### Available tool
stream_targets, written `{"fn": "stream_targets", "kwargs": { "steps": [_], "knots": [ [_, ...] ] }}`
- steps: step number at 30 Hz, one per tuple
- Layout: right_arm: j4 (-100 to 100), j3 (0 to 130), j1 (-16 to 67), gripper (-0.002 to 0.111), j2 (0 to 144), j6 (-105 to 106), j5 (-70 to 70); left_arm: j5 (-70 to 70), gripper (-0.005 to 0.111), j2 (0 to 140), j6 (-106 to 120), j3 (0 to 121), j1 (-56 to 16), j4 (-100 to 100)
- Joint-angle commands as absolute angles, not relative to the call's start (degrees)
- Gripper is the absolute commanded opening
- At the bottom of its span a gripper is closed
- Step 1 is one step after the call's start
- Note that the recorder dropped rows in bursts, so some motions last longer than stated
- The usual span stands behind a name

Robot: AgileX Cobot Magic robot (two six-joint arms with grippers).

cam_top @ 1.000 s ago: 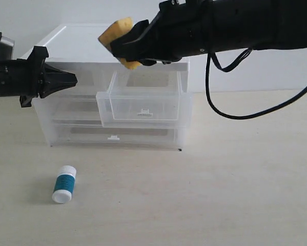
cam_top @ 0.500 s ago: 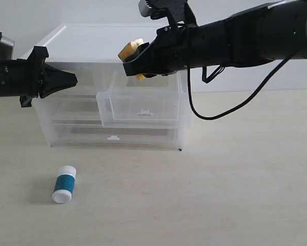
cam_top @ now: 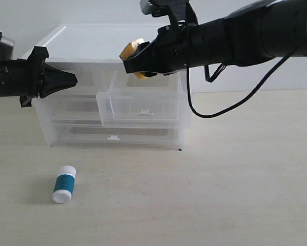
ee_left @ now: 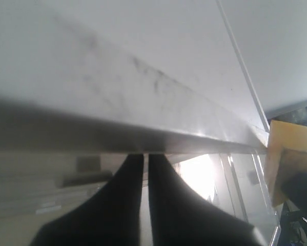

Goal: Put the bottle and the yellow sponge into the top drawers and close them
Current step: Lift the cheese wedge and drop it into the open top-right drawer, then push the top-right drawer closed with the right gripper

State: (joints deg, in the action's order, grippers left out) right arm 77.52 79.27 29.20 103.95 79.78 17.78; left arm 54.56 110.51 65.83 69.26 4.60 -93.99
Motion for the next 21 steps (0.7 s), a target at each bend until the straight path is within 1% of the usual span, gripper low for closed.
{"fn": "stream_targets", "kwargs": {
  "steps": [1,8,9,10,11,12,18,20,21],
  "knots": [
    [72.6,79.3,29.2,0.038,104.0,76.4,18.1,54.2,0.004,110.6,66.4,70.0,4.8,-95.0],
    [69.1,79.3,29.2,0.039,104.0,73.2,19.6,54.2,0.004,110.6,66.4,70.0,4.8,-95.0],
    [67.6,79.3,29.2,0.047,104.0,71.8,19.8,54.2,0.004,110.6,66.4,70.0,4.8,-95.0],
    [66.4,79.3,29.2,0.057,104.0,70.5,19.8,54.2,0.004,110.6,66.4,70.0,4.8,-95.0],
    [66.0,79.3,29.2,0.063,104.0,69.8,19.8,54.2,0.004,110.6,66.4,70.0,4.8,-95.0],
    [65.9,79.3,29.2,0.066,104.0,69.4,19.6,54.2,0.004,110.6,66.4,70.0,4.8,-95.0],
    [65.1,79.3,29.2,0.066,102.0,65.7,23.8,54.2,0.004,110.6,66.4,70.0,4.8,-95.0],
    [63.2,79.3,29.2,0.057,100.1,62.6,26.5,54.2,0.004,110.6,66.4,70.0,4.8,-95.0],
    [60.6,79.3,29.2,0.046,98.8,59.4,28.8,54.2,0.004,110.6,66.4,70.0,4.8,-94.8]
  ]
}}
